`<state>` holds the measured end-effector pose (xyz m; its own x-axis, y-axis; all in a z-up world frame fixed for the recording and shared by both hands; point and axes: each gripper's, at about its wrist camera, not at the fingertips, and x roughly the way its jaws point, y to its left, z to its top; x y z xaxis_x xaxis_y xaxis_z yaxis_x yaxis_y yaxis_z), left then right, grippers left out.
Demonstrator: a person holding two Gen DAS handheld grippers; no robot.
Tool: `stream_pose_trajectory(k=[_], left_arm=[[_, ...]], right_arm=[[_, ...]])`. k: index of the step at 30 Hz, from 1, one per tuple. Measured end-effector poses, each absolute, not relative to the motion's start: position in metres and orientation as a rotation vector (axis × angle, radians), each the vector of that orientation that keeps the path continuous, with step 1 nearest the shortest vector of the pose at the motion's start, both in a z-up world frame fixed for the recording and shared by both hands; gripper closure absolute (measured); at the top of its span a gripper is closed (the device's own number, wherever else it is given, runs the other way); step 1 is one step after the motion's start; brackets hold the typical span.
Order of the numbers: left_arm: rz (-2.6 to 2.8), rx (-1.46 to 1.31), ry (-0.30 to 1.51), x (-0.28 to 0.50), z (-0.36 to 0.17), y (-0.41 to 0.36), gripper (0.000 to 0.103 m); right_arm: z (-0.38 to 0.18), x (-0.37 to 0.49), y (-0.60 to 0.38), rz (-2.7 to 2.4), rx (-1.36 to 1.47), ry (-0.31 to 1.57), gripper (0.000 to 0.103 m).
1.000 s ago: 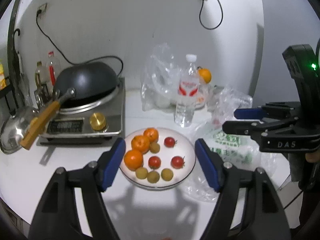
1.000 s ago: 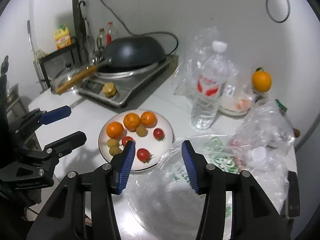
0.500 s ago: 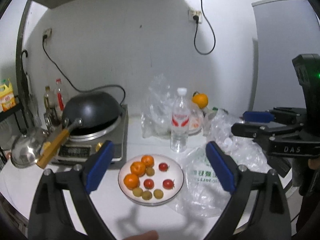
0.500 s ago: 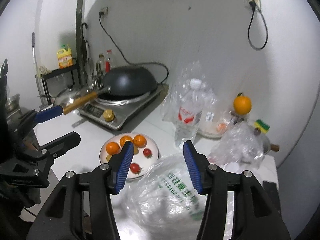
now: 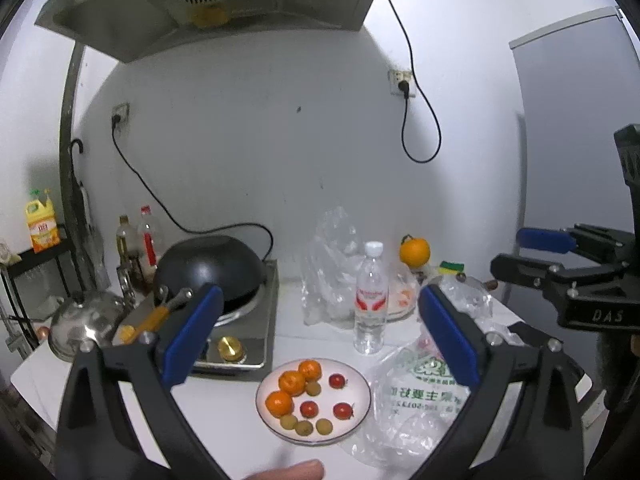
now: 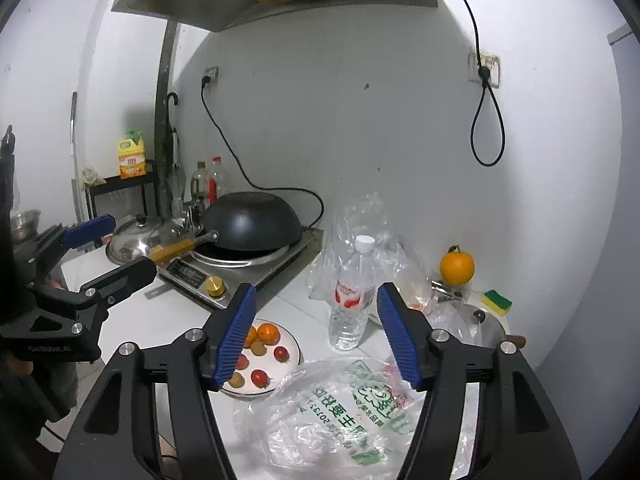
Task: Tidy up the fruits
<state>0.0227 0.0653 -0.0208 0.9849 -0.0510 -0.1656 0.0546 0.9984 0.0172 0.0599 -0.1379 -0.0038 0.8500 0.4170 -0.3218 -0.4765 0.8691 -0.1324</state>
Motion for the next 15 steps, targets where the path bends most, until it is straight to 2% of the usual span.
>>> stream_pose_trajectory(k=[15], left_arm=[[-0.062,0.031,0.107,0.006,0.002,0.057,0.003]], right_arm=[[0.016,0.041,-0.142,0.477,-0.208,0.217,0.033]])
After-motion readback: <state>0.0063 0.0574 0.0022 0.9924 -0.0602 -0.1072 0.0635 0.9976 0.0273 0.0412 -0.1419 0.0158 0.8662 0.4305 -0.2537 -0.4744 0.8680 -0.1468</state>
